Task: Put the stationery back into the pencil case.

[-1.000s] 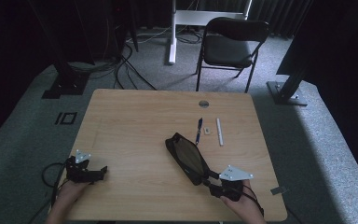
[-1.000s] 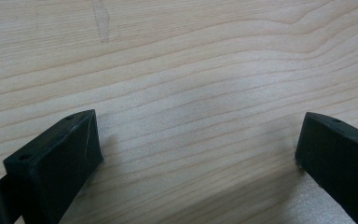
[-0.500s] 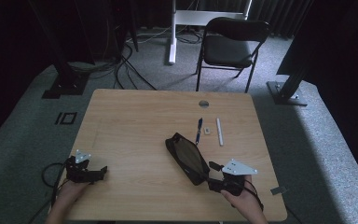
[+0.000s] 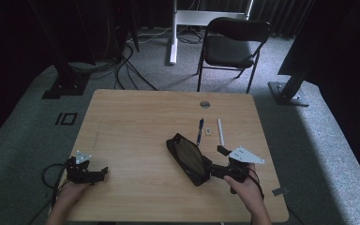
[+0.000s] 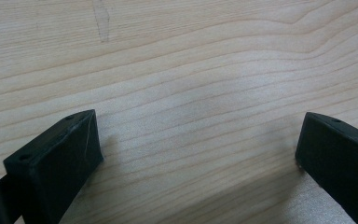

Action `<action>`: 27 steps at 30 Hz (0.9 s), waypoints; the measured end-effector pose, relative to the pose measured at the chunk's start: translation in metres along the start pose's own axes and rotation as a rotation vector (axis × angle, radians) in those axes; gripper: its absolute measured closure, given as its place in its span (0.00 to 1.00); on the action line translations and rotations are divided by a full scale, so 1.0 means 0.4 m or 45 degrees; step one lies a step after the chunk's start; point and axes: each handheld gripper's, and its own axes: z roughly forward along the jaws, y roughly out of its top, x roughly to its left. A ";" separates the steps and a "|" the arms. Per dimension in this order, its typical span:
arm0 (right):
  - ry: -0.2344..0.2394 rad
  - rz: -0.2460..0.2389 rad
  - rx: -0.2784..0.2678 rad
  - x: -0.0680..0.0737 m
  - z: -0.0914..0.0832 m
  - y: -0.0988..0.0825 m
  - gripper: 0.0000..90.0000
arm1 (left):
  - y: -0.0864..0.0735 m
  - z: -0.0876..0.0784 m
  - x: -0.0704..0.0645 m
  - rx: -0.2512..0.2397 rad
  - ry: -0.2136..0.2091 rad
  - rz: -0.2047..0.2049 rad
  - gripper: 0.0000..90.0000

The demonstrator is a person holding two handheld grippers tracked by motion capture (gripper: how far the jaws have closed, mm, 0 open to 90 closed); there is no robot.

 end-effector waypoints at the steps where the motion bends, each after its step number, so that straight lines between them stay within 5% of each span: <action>1: 0.000 0.000 0.000 0.000 0.000 0.000 0.23 | 0.000 0.000 0.000 0.000 0.000 0.000 0.00; 9: -0.127 -0.004 -0.033 -0.049 0.031 0.023 0.24 | -0.001 -0.001 0.000 0.001 0.005 -0.004 0.00; 27: -0.326 0.115 -0.026 -0.157 0.080 0.036 0.22 | -0.001 -0.001 0.000 0.001 0.005 -0.005 0.00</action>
